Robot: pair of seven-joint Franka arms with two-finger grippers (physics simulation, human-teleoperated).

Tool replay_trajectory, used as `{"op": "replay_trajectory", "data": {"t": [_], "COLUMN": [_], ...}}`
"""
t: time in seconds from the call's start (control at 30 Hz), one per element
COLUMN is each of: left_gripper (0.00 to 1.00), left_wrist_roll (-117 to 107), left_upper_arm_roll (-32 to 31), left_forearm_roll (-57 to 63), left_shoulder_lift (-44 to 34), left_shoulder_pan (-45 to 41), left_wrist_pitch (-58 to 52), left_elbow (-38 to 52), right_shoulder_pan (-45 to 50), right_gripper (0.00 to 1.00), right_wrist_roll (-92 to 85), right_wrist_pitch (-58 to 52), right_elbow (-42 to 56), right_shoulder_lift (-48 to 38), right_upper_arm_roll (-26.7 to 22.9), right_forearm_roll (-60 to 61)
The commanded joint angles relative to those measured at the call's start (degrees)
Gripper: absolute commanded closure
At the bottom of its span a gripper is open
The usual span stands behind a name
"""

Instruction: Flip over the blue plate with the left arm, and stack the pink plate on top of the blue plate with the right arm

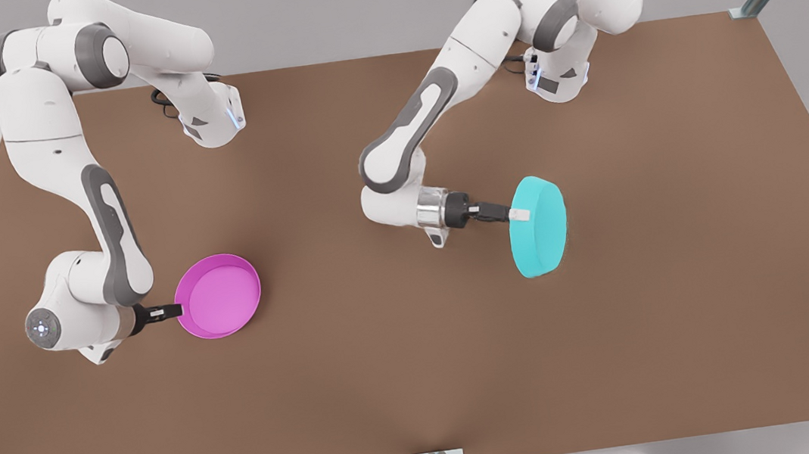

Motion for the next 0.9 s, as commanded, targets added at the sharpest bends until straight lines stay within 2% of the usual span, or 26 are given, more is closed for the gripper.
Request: {"op": "replay_trajectory", "data": {"t": [0.0, 0.1, 0.2, 0.33, 0.57, 0.87], "left_gripper": [0.79, 0.79, 0.79, 0.79, 0.79, 0.79], "left_wrist_roll": [-32.26, -32.18, -32.44, -32.7, -32.97, -32.79], "left_upper_arm_roll": [-0.39, -1.63, -5.58, -8.22, -7.43, -7.69], "left_forearm_roll": [1.21, 0.68, -1.34, -2.84, 2.0, 1.91], "left_shoulder_lift": [2.47, 6.77, 12.4, 17.05, 20.48, 24.26], "left_shoulder_pan": [-1.35, -2.32, -3.46, -5.04, -7.07, -8.03], "left_wrist_pitch": [-9.56, -10.35, -11.32, -14.04, -15.27, -15.45], "left_elbow": [2.22, 8.98, 17.34, 23.04, 22.61, 22.79], "right_shoulder_pan": [-0.06, -0.32, -1.11, -1.02, -1.2, -1.37], "right_gripper": [0.0, 0.0, 0.0, 0.0, 0.0, 0.0], "right_wrist_roll": [-1.21, -1.21, -2.44, -2.53, -2.53, -3.14], "right_wrist_pitch": [0.45, 0.36, 0.45, 0.45, 1.15, 0.72], "right_elbow": [0.14, 0.23, 0.4, 0.31, 0.31, 0.14], "right_shoulder_lift": [0.02, 0.11, 0.29, 0.64, 1.52, 1.34], "right_upper_arm_roll": [0.0, 0.0, 0.0, 0.0, 0.09, 0.09], "right_forearm_roll": [0.07, 0.07, 0.07, 0.42, 0.6, 0.77]}}
